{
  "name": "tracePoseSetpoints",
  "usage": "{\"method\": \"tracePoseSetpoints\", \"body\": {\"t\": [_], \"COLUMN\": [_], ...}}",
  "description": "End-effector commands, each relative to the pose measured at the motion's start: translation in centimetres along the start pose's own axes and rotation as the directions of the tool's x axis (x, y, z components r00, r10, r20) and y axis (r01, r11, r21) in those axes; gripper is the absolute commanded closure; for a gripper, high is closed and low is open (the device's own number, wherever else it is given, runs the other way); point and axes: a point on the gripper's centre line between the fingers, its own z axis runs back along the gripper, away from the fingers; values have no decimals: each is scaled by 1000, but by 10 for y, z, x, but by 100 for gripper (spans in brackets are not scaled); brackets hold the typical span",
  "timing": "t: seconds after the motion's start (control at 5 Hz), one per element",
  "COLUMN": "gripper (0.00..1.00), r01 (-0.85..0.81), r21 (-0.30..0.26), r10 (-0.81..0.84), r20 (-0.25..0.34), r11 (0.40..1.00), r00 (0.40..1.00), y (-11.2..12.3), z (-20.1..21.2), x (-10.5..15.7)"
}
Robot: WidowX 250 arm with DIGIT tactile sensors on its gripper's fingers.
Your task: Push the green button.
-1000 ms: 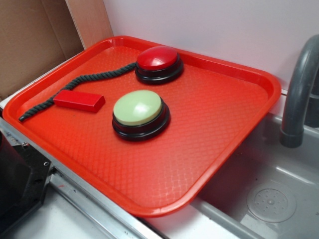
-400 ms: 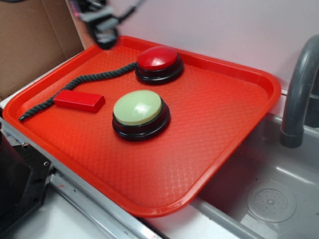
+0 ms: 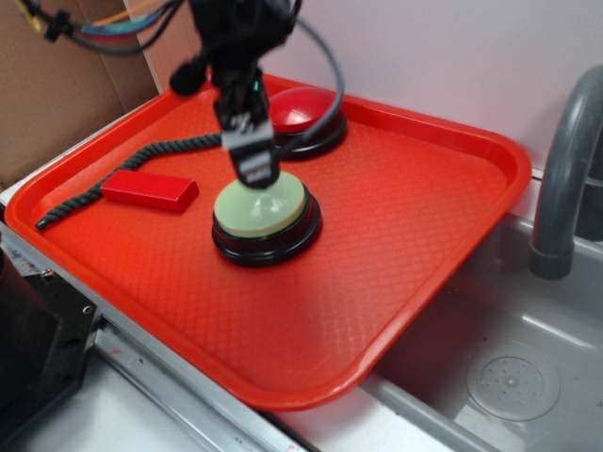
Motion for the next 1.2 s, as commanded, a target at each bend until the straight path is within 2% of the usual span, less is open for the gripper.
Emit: {"method": "tracePoseSetpoints", "body": {"t": [0.0,0.4,0.6,0.8,1.0], "gripper": [0,0,0,0,0], "r01": [-14,-14,-26,-33,-8], "r21": [25,25,19,-5,-8], "r10": [15,15,26,32,7], "r20": [-16,-16,-30,-46,-104], "r11": [1000,1000,999,999,1000], "r00": [1000,1000,999,998,995], "y": [-10,-10,10,18,13], "z": [-8,-8,-22,-31,-40], "x": [-1,-1,-12,-11,-4]}}
